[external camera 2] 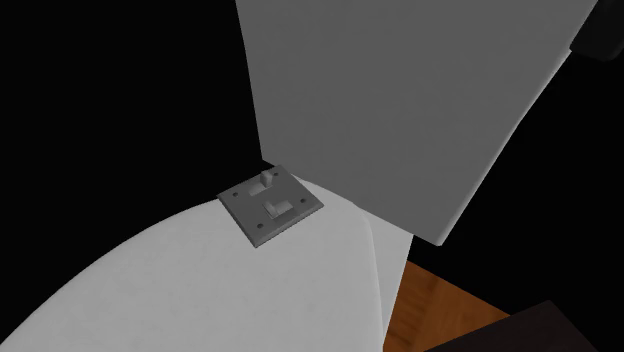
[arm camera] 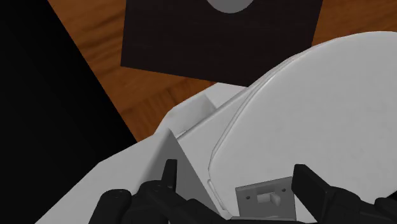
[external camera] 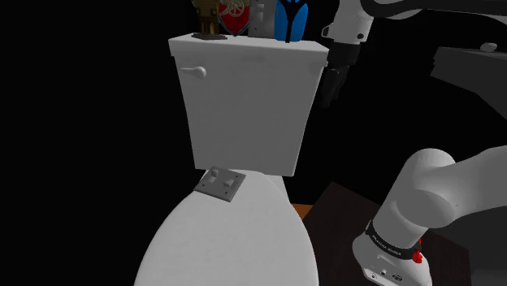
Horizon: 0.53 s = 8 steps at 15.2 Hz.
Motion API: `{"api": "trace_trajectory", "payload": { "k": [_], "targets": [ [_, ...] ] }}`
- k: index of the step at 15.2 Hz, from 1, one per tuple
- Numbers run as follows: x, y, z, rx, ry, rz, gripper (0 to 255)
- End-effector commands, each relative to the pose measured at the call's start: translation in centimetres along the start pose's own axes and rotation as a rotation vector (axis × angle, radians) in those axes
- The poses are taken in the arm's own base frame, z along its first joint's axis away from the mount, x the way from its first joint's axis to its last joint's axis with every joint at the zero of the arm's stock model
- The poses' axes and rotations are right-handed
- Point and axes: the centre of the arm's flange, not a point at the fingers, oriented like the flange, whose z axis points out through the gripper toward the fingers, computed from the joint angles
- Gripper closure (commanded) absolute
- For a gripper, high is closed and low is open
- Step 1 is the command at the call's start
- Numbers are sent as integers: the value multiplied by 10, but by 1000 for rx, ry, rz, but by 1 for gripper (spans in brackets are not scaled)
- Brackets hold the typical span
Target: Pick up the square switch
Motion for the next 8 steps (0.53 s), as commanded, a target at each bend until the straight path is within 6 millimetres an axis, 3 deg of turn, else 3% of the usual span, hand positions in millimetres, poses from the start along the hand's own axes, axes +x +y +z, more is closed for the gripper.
{"api": "trace_trajectory", "payload": {
  "k": [1, 8],
  "targets": [
    [0, 0, 0, 0, 0, 0, 0],
    [60, -53, 56, -59, -10, -52, 0]
  ]
}}
